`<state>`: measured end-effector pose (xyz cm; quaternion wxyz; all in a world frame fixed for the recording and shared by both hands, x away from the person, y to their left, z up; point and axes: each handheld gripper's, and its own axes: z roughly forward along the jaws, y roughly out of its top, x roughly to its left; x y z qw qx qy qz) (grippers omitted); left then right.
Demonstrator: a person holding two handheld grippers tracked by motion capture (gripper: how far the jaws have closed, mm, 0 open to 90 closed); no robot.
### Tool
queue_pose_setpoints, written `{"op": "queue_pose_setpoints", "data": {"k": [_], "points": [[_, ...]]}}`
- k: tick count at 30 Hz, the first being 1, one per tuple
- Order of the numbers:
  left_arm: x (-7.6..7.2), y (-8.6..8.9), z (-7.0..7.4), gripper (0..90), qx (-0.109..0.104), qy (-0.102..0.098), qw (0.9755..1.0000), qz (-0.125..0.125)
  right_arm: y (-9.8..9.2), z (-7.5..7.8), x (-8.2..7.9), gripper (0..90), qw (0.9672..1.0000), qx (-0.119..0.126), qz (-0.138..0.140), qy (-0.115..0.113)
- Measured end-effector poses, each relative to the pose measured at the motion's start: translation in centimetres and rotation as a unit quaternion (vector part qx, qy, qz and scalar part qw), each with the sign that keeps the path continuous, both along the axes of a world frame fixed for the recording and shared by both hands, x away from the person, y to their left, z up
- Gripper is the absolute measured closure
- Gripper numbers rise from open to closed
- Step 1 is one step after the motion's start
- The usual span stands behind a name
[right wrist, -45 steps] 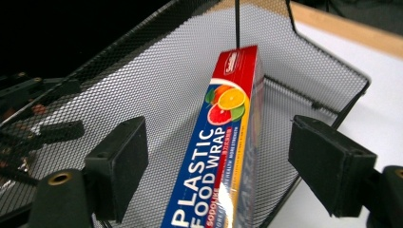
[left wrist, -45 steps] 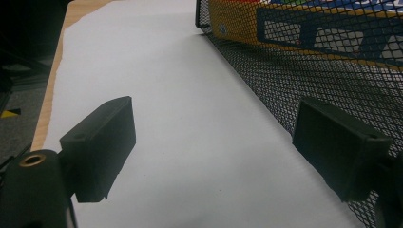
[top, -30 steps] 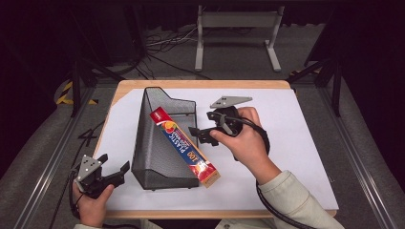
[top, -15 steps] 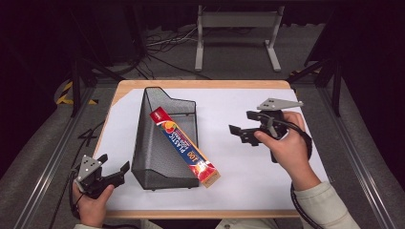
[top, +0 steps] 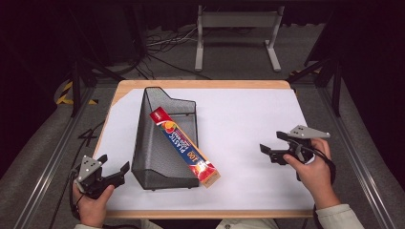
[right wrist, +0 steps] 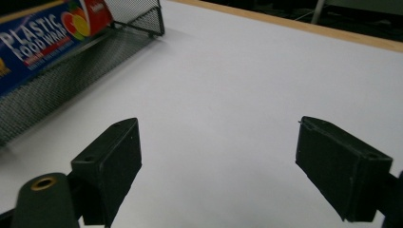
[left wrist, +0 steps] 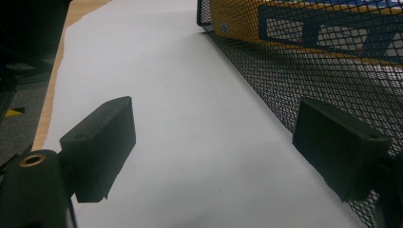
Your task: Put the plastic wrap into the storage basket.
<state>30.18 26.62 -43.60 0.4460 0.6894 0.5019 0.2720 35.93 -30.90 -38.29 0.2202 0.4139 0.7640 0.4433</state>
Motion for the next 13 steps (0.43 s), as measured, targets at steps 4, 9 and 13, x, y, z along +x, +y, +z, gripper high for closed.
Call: {"op": "queue_pose_setpoints", "data": {"k": [4, 9, 13], "points": [[0.0, 0.0, 0.0, 15.3, 0.002, 0.001, 1.0, -0.004, -1.6, -2.3, -0.4, 16.1, 0.9998, 0.017, -0.014, 0.0], [-0.1, 0.1, 0.0, 15.3, -0.002, -0.001, 1.0, -0.007, -3.0, -3.9, -0.7, 15.5, 0.9993, 0.025, -0.028, 0.0], [0.0, 0.1, 0.0, 15.3, -0.004, -0.001, 1.0, -0.007, -3.4, -4.5, -1.1, 15.3, 0.9988, 0.034, -0.035, 0.004]]}}
